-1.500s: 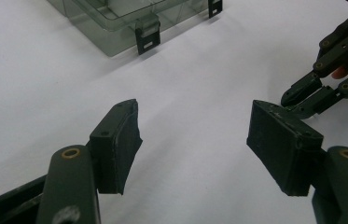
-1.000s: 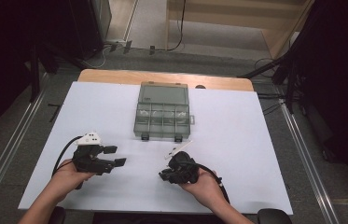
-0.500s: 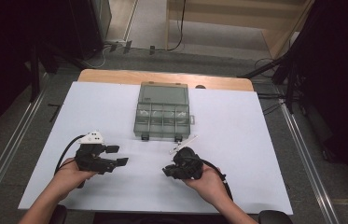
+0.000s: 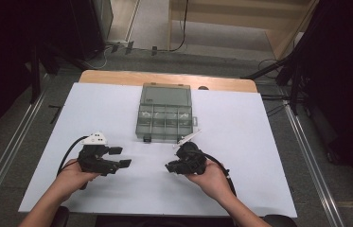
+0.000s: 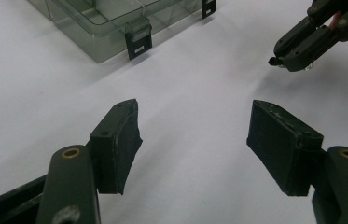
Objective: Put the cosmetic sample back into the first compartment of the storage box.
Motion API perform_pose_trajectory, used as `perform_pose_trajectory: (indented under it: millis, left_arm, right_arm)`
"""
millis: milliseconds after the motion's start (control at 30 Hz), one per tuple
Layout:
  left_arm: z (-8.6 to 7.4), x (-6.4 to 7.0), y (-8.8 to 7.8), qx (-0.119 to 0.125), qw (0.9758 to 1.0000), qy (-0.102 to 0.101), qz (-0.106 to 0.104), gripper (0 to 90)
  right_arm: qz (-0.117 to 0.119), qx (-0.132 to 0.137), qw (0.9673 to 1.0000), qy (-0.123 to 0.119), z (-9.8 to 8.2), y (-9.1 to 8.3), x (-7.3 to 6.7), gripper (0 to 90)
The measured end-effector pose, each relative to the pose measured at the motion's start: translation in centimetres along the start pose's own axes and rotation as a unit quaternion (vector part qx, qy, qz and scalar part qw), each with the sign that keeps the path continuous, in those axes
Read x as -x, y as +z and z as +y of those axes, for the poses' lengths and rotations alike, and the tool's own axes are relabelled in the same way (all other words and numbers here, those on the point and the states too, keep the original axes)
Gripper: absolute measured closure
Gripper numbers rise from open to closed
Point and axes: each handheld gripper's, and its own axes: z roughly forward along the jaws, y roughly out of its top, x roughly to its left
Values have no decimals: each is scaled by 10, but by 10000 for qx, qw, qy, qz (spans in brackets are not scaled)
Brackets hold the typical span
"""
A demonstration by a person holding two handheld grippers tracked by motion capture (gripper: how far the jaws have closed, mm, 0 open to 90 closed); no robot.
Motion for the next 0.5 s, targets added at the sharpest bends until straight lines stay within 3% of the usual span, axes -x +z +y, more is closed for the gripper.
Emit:
perform_pose_trajectory:
  millis: [500]
  left_arm:
    - [-1, -1, 1, -29, 10000, 17, -16, 337]
  right_arm:
    - [32, 46, 10000, 73, 18, -3, 12, 825]
